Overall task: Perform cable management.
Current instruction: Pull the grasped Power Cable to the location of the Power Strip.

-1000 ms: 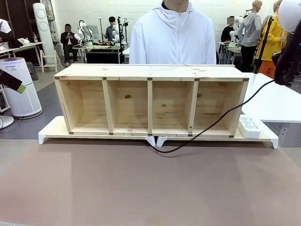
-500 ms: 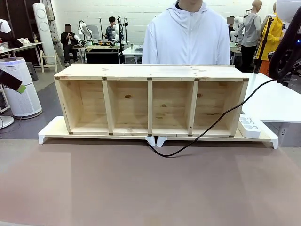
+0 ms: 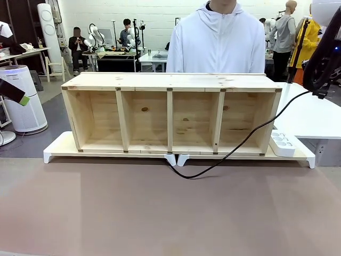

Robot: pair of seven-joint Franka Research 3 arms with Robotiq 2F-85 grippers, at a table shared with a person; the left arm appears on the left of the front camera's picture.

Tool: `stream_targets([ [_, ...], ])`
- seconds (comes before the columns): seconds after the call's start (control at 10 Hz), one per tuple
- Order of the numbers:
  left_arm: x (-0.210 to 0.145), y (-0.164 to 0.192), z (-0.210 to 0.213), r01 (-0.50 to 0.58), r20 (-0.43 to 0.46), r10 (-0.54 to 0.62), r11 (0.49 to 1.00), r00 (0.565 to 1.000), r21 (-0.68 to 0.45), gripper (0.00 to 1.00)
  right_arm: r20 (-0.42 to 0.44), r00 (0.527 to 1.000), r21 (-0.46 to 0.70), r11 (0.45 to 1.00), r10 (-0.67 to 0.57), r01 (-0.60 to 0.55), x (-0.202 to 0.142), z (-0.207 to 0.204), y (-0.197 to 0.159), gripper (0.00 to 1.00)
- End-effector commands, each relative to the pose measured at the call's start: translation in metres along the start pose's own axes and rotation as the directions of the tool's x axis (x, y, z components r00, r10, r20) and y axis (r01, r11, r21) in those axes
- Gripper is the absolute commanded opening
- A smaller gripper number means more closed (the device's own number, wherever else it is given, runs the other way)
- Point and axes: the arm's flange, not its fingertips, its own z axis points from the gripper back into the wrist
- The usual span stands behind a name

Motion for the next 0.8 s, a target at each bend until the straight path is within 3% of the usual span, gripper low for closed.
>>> stream_targets([
  [0.0,0.002,0.000,-0.001,0.000,0.004,0.000,1.000,1.000,0.004,1.00,-0.065,0.995,0.040,0.997,0.073,-0.070,0.020,-0.004,0.009,0.12],
  [0.7,0.002,0.000,-0.001,0.000,0.004,0.000,1.000,1.000,0.004,1.00,-0.113,0.974,-0.044,0.978,0.197,-0.203,0.041,-0.016,0.026,0.12],
])
